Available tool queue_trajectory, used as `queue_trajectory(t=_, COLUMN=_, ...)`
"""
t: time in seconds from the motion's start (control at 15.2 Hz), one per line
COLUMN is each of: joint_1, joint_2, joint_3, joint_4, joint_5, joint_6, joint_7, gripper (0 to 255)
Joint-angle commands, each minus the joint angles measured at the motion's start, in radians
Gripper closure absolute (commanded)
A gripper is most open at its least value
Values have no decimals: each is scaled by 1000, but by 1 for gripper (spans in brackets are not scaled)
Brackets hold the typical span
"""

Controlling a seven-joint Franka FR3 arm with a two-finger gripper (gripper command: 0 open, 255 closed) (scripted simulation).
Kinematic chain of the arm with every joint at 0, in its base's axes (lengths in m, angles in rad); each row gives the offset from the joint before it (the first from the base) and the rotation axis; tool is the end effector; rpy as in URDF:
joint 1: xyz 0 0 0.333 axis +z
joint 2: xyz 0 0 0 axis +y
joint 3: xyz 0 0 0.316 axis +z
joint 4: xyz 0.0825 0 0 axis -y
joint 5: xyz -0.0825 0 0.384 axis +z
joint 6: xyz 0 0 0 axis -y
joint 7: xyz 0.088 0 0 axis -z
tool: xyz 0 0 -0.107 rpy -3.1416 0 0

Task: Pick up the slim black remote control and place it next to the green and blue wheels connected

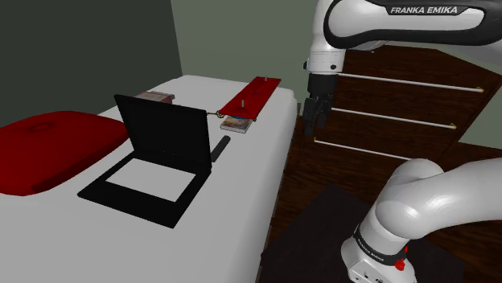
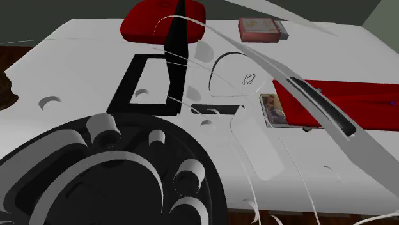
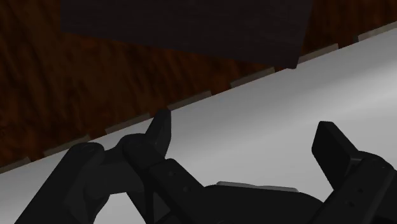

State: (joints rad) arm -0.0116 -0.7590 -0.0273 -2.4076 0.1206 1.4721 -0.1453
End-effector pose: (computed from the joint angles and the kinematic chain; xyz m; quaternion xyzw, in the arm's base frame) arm 0.2997 0.0003 0.5517 -0.9920 -0.0580 0.0816 0.0771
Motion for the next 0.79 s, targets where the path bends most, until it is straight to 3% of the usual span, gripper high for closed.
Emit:
queue_trajectory(t=0.0, joint_1=0, joint_2=0, joint_3=0, joint_4=0, joint_5=0, joint_6=0, joint_7=0, gripper=0)
queue_trajectory(t=0.73, joint_1=-36, joint_2=335, joint_3=186, joint_4=96, joint_5=139, joint_6=276, joint_7=426, gripper=0)
